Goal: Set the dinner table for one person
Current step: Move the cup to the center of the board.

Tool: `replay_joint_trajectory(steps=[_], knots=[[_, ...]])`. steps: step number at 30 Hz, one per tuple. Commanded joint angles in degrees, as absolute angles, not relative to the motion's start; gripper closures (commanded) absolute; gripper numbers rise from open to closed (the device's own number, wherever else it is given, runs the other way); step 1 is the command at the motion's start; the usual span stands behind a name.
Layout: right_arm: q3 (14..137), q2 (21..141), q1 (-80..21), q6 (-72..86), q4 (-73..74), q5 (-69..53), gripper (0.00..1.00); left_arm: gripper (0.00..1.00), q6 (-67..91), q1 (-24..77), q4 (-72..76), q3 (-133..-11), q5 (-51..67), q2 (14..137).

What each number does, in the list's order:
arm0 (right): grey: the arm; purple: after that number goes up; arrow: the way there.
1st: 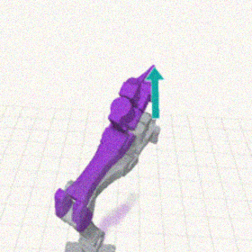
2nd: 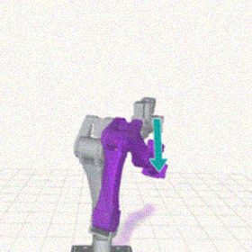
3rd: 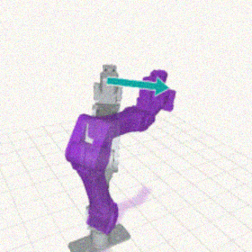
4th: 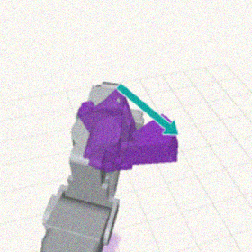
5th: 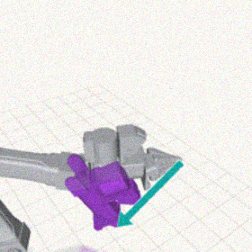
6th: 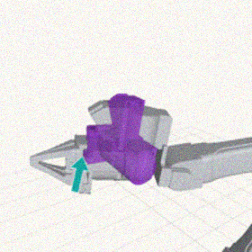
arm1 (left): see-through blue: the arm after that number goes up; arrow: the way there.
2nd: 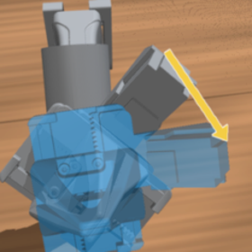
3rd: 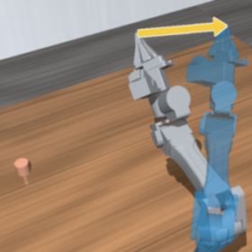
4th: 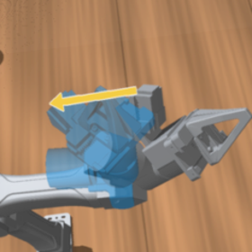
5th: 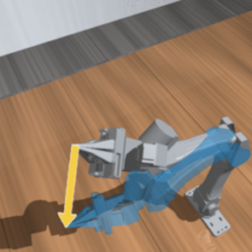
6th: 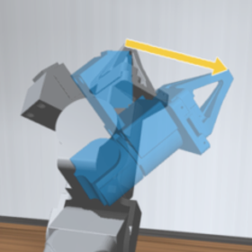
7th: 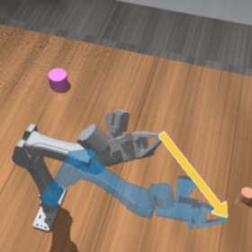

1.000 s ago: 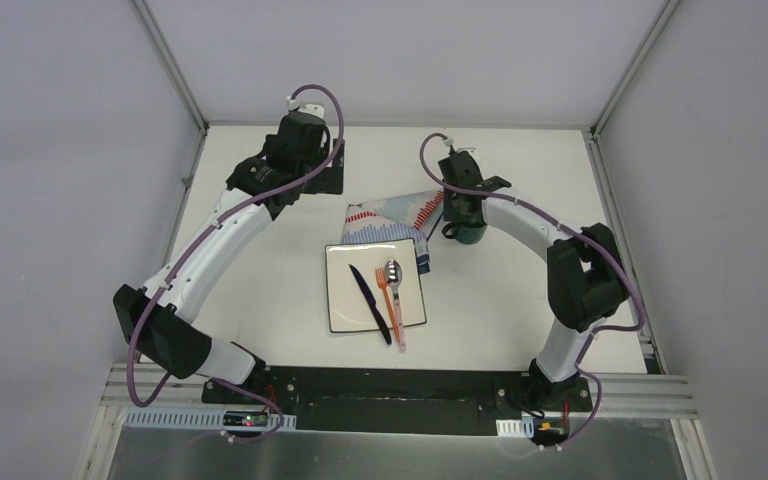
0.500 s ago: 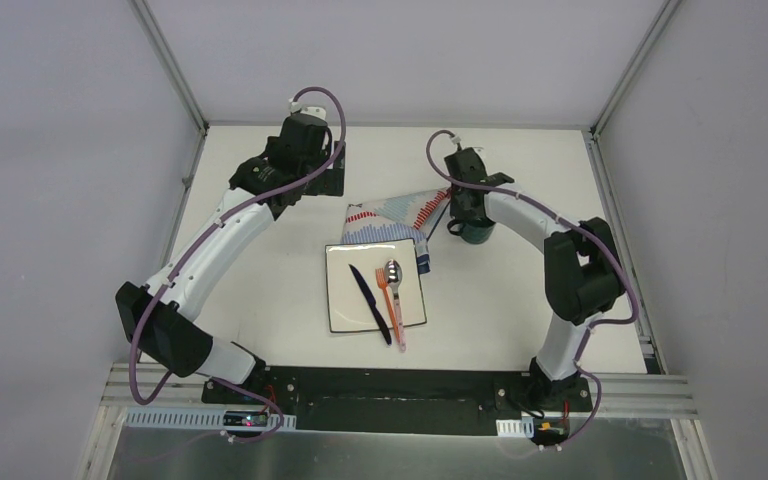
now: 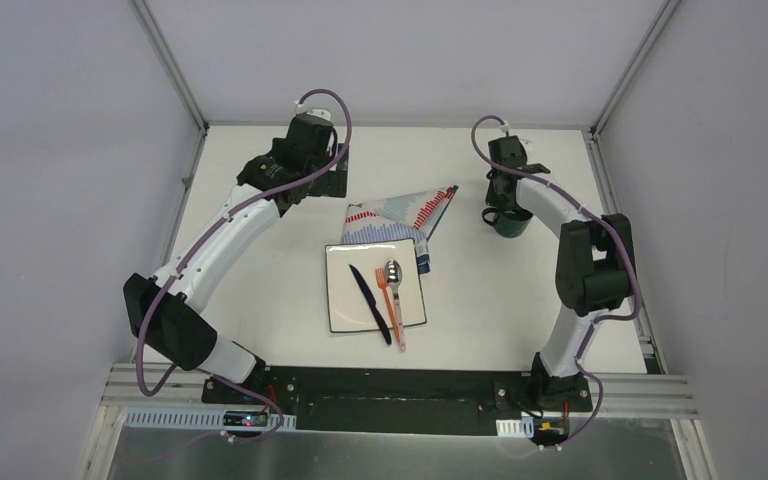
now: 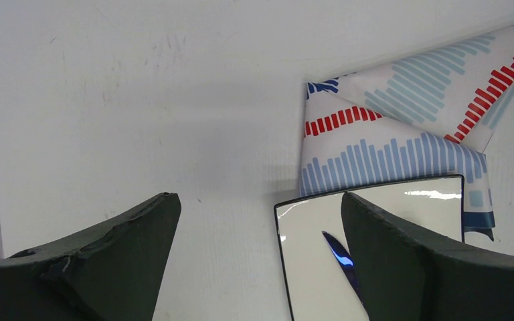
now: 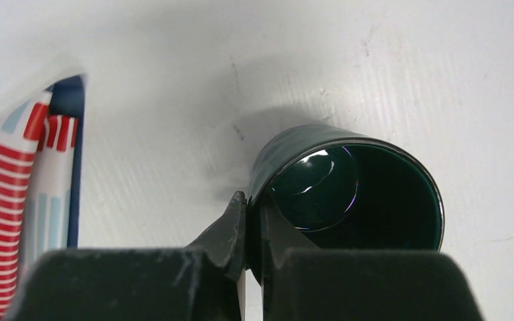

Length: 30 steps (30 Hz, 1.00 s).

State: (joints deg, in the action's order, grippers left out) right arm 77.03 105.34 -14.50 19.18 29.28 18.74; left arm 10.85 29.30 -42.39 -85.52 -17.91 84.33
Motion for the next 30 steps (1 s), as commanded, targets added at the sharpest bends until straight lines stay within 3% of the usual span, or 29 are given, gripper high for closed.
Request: replay_joint_trajectory(steps=[1, 15, 20, 24, 30], knots=[[78.6, 109.1, -11.9, 20.0, 30.3, 19.2, 1.00, 0.05, 10.3, 29.7, -40.4, -86.0, -17.2, 84.8], [87.1, 114.8, -8.7, 19.1, 33.2, 16.0, 1.00, 0.04, 8.9, 29.7, -40.4, -87.6, -17.6, 86.0], [87.4, 111.2, -9.3, 18.3, 33.3, 15.8, 0.71, 0.02, 9.1, 29.7, -40.4, -88.1, -17.5, 85.9], [87.0, 107.3, -9.8, 17.8, 33.8, 16.2, 0.54, 0.02, 9.2, 29.7, -40.9, -88.8, -18.1, 86.1], [86.5, 101.1, -10.6, 17.8, 33.8, 16.6, 0.43, 0.01, 8.7, 29.7, -41.6, -90.5, -19.7, 86.9]])
